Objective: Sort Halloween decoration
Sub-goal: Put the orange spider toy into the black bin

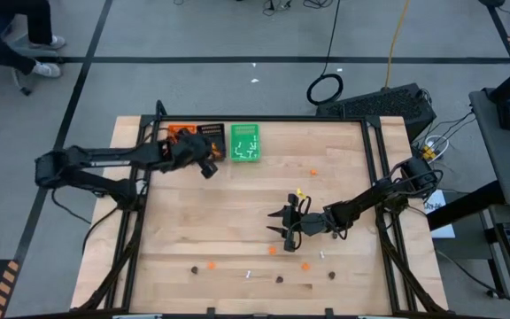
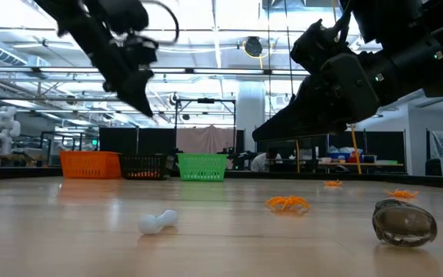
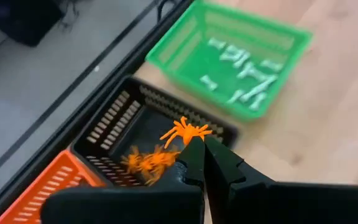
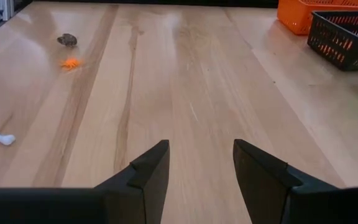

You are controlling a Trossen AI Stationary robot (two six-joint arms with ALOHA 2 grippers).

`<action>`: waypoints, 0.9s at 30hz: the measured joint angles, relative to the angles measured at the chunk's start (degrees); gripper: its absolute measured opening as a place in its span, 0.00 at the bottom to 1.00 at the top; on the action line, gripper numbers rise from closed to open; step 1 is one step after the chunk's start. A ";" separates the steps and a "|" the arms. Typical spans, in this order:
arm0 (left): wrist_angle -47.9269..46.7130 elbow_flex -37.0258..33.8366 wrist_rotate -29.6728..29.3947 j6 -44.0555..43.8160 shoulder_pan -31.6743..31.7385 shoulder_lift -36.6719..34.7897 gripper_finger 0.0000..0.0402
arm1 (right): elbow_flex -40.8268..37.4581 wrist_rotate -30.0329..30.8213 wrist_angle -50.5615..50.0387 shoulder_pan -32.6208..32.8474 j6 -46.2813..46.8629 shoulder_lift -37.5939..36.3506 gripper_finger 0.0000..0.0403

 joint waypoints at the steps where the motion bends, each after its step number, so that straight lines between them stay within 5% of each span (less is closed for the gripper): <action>1: 0.22 0.00 0.42 0.42 1.27 1.24 0.00 | 0.00 0.00 0.00 0.00 0.04 0.00 0.40; 14: 3.37 0.00 2.98 1.00 8.16 12.94 0.02 | 0.00 -0.31 -1.47 0.04 1.03 0.00 0.40; 21: 4.19 0.00 0.39 -3.58 8.38 12.98 0.25 | 0.00 -0.98 -3.06 0.09 1.48 0.00 0.40; 27: 4.20 0.00 2.57 -7.41 5.09 11.02 0.38 | 0.00 -11.78 -2.90 0.76 1.19 0.00 0.40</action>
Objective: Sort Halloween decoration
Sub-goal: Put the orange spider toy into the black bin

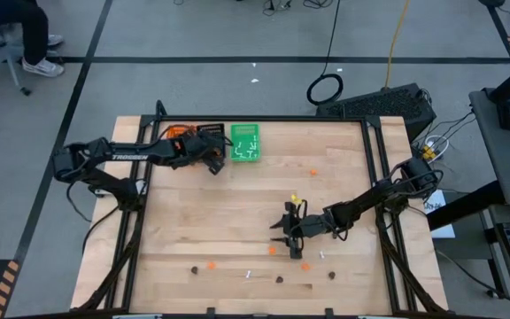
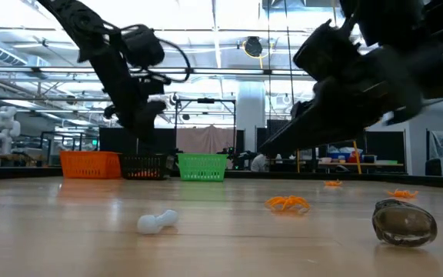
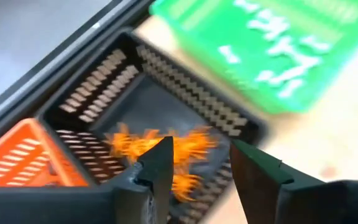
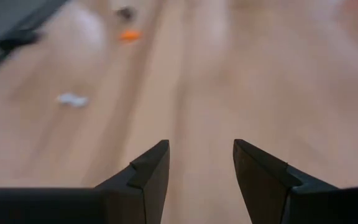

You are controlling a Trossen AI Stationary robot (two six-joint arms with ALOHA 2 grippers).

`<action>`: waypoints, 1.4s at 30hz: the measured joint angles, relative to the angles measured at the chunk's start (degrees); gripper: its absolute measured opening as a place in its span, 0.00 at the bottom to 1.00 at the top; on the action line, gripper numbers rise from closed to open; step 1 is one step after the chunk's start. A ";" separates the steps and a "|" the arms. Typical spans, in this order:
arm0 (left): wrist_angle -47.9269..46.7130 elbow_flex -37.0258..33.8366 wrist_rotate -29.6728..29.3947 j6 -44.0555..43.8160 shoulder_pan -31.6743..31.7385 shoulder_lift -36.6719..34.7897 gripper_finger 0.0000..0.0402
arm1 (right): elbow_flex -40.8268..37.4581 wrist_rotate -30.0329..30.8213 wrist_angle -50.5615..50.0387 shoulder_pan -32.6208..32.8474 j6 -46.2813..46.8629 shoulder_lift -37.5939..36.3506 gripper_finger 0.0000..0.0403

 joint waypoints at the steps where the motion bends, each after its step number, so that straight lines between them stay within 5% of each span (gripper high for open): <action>1: -0.35 0.00 0.17 -0.53 -1.17 -0.85 0.39 | 0.00 -1.82 -0.02 0.29 -0.02 0.00 0.40; 5: -1.06 0.00 -0.74 -4.08 -7.71 -4.94 0.39 | 0.00 -6.74 -0.16 2.06 0.11 0.00 0.40; 19: 8.36 0.00 -10.01 -6.49 -30.85 -7.16 0.36 | 0.00 -4.77 -1.29 5.27 0.52 1.25 0.44; 29: 10.01 0.00 -16.92 -6.51 -38.46 -7.20 0.36 | 0.02 -4.70 7.86 4.00 1.97 9.75 0.44; 35: 9.95 0.00 -18.66 -6.53 -39.69 -7.20 0.36 | 0.11 -4.19 9.05 3.09 2.48 11.72 0.33; 42: 9.92 -0.07 -18.99 -7.63 -39.87 -7.20 0.36 | 0.11 -3.92 9.69 2.85 -0.10 11.84 0.05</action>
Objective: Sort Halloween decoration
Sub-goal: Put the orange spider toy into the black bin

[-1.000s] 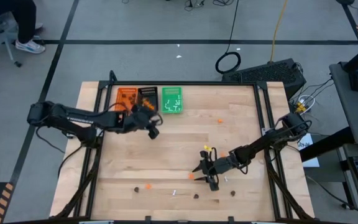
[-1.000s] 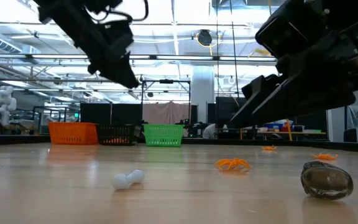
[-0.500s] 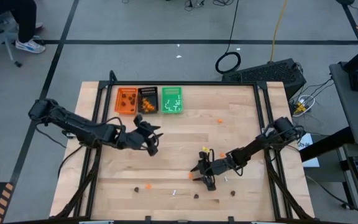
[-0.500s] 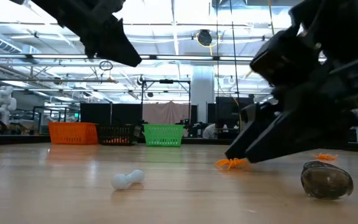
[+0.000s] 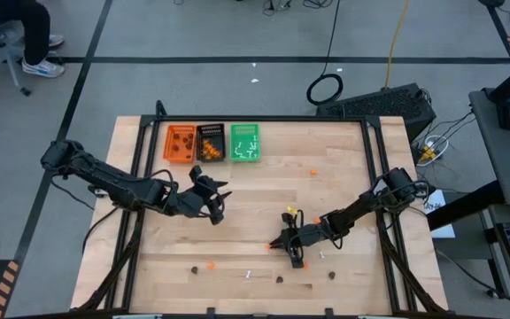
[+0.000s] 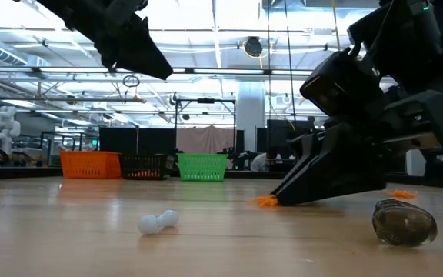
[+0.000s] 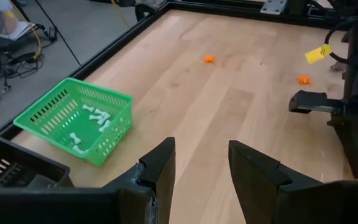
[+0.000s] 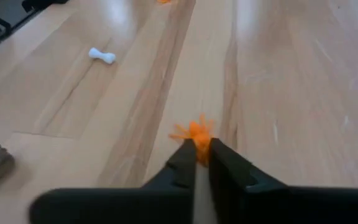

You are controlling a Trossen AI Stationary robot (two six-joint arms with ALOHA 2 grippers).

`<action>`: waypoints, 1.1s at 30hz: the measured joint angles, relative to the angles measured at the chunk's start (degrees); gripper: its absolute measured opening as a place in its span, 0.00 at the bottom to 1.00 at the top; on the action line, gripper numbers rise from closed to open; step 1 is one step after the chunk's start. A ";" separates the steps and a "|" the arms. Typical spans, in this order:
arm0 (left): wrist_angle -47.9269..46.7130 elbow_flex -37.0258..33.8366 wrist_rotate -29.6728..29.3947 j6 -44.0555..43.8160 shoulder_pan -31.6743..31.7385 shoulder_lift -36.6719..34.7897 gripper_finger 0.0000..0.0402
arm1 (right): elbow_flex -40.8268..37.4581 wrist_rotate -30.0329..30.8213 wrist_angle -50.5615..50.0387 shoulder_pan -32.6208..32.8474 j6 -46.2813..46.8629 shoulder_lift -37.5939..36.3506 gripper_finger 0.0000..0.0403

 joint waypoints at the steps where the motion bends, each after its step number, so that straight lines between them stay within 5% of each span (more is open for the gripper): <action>1: 0.00 -0.02 0.00 -0.37 0.00 0.00 0.36 | 0.00 0.00 0.45 -0.02 -0.73 0.06 0.03; 17: 6.36 -0.09 3.41 -3.43 -5.27 10.02 0.36 | -0.04 1.90 8.33 -2.30 -4.31 0.27 0.00; 26: 18.71 -0.09 18.05 2.21 -13.77 17.56 0.36 | -0.04 1.77 8.25 -2.54 -5.24 0.22 0.00; 33: 27.57 -0.07 21.02 7.43 -17.82 26.25 0.36 | -0.02 1.77 8.36 -2.54 -5.77 0.18 0.00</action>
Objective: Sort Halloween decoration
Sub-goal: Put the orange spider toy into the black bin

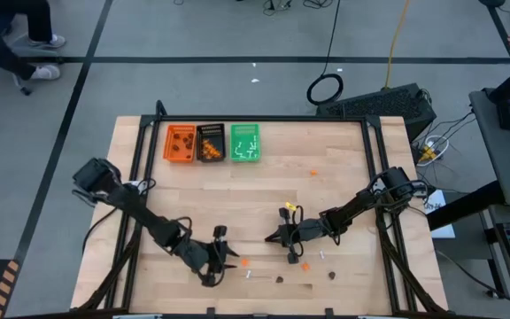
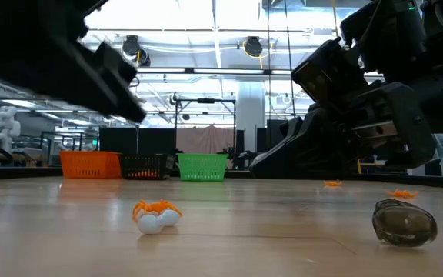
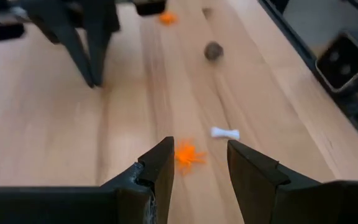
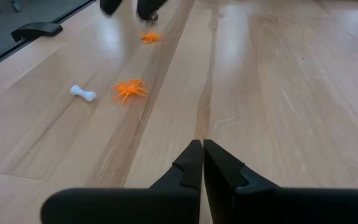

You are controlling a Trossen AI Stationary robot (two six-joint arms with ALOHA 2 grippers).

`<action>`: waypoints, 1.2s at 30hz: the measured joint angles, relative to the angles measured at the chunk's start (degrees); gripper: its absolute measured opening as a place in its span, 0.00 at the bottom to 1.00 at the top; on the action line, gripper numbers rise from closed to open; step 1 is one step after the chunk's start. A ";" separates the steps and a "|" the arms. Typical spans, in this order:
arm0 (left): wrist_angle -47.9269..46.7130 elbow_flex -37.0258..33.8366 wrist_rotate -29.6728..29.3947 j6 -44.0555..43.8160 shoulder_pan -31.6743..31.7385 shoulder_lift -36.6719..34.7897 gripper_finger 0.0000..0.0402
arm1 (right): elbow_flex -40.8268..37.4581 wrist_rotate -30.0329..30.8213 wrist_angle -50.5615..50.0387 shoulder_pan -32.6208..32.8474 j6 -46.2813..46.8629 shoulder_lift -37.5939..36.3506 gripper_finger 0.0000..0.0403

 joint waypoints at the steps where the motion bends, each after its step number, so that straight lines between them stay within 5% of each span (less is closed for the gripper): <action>1: 0.80 0.00 0.01 -0.01 -0.11 1.02 0.36 | 0.00 0.00 0.00 0.00 0.00 0.00 0.01; 18: 9.58 1.46 -4.31 2.41 -0.70 13.50 0.50 | 0.02 0.07 -0.14 -0.04 -0.28 -0.02 0.10; 23: 9.96 1.55 -4.41 1.22 -0.47 14.52 0.39 | 0.02 0.11 -0.42 -0.04 -0.28 -0.02 0.10; 31: 9.80 1.66 -4.08 0.26 0.44 15.94 0.03 | 0.02 0.14 -0.42 -0.04 -0.53 -0.04 0.10; 36: 10.91 1.60 -4.65 2.41 1.28 15.75 0.01 | 0.02 0.15 -0.42 -0.04 -0.92 -0.04 0.10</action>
